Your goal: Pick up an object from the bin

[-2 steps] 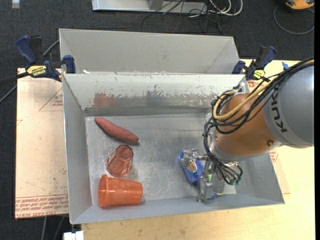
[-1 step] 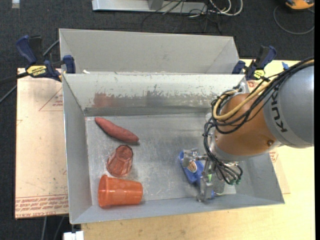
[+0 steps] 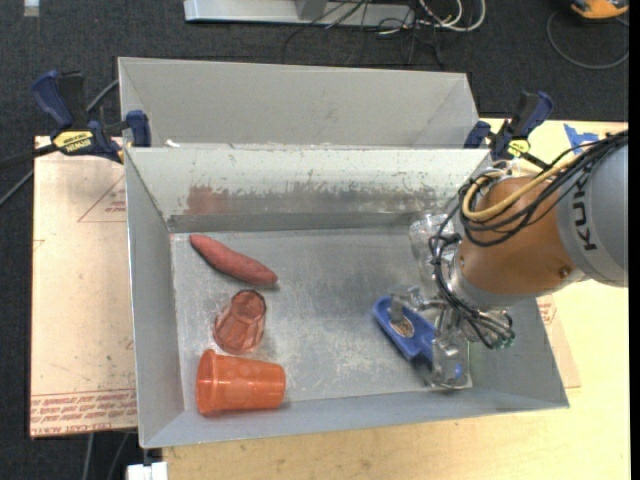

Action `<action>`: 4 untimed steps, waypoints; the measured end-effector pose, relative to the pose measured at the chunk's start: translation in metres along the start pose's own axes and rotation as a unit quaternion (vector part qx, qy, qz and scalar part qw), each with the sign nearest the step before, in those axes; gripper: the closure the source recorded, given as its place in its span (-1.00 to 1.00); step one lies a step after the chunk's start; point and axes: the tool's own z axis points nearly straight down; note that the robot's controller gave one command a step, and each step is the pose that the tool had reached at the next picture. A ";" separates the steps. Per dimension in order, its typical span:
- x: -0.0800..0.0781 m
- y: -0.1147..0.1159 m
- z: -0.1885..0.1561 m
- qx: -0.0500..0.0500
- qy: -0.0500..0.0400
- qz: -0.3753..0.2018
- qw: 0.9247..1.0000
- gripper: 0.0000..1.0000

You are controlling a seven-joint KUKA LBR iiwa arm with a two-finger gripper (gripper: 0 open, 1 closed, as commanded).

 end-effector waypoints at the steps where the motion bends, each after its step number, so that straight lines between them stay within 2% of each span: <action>1: -0.015 0.007 0.001 0.002 -0.002 0.021 1.000 1.00; 2: -0.015 0.007 0.001 0.001 -0.002 0.021 1.000 1.00; 3: -0.024 0.002 -0.020 0.002 -0.005 0.009 1.000 1.00; 4: -0.016 -0.003 -0.013 0.002 -0.005 0.002 1.000 1.00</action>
Offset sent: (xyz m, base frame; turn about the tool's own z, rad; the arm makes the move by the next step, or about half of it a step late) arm 0.0000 0.0000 0.0000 0.0000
